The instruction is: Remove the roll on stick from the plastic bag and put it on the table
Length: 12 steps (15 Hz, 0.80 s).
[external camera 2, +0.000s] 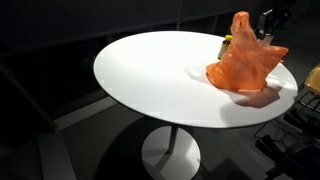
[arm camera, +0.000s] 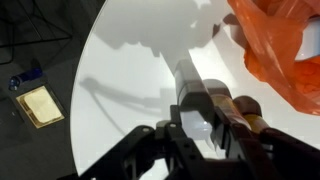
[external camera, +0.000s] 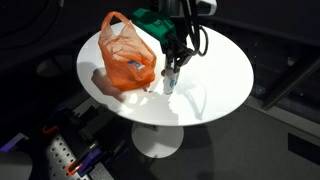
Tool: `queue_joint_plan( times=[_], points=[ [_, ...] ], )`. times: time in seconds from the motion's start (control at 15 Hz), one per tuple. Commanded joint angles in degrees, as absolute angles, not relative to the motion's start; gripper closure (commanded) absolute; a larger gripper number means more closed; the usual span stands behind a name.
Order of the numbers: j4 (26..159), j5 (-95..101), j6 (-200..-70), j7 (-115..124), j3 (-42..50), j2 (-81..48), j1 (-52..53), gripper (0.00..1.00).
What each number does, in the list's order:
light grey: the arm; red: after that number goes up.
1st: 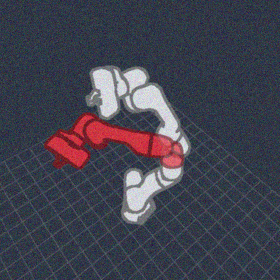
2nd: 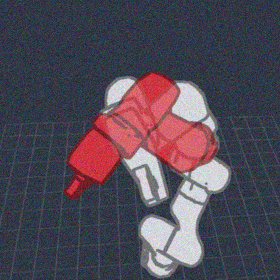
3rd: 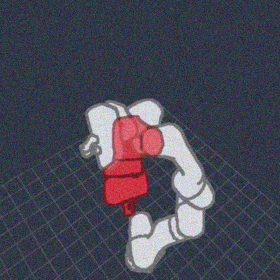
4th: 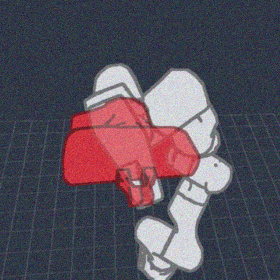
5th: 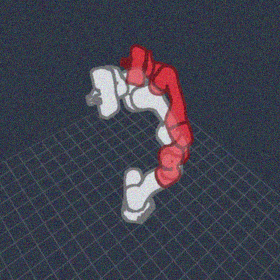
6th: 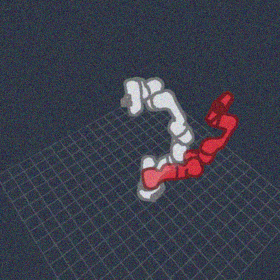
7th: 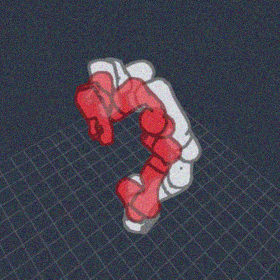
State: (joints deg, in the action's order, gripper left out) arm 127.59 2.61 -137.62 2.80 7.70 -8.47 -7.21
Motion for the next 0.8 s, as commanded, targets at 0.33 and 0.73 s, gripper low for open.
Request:
queue_joint_plan(
  times=[0.33,0.73],
  points=[
    [125.05,3.32,-137.26,3.82,7.62,-10.04,-6.26,0.4],
    [127.77,1.33,-135.9,0.02,6.45,-3.12,-6.14,0.01]
  ],
)
